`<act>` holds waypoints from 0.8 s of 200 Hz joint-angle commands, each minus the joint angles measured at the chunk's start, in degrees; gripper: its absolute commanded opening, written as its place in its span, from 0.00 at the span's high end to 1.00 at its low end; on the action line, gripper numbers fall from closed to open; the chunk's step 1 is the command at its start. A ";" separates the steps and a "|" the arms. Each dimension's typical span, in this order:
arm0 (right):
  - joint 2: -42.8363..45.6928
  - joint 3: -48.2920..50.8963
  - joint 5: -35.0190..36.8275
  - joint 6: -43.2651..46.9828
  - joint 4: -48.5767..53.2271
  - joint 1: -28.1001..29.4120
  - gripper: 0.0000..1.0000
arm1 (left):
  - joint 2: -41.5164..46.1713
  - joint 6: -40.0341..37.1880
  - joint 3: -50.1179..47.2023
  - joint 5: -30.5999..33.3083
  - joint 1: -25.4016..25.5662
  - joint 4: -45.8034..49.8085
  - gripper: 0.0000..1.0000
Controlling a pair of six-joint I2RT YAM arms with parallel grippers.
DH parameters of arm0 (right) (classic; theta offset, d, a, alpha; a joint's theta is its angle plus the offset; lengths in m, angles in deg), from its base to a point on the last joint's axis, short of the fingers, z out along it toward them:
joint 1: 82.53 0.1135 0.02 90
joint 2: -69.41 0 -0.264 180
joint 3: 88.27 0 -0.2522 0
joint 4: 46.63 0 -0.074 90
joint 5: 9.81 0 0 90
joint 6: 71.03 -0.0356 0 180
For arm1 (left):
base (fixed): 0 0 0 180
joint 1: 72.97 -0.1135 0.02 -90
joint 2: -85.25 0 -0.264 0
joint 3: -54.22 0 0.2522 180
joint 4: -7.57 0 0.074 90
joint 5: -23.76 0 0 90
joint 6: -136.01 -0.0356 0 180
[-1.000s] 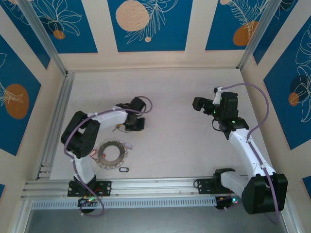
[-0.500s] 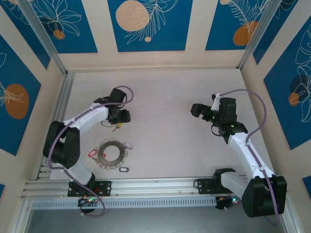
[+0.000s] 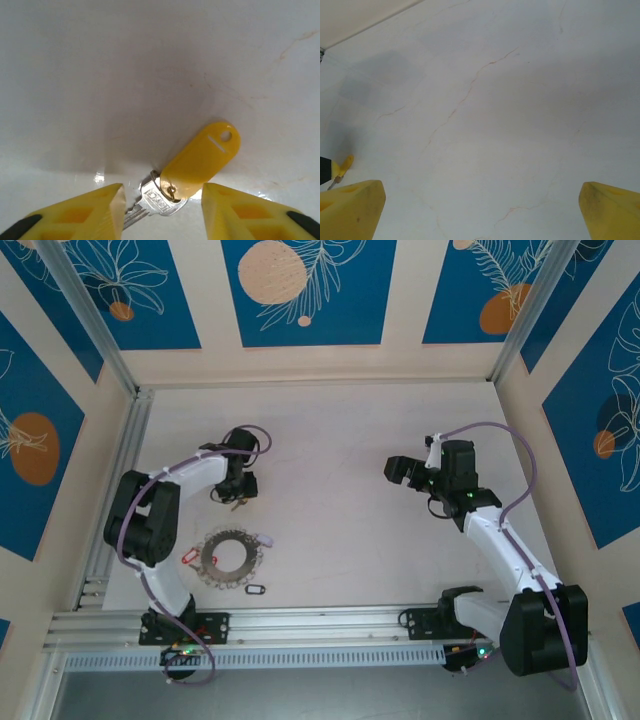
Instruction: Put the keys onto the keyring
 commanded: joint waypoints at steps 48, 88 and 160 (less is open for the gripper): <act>-0.98 -2.44 -0.83 0.89 -0.88 0.41 0.01 | -3.22 1.01 2.68 0.90 -0.74 -0.71 0.74; -0.65 -2.04 -0.69 0.97 -0.68 0.28 0.01 | -2.56 1.29 1.90 0.63 -0.74 -0.88 0.90; 1.67 -1.66 0.64 1.20 -0.10 0.07 0.01 | 3.35 -0.03 2.12 -3.33 5.52 1.79 1.00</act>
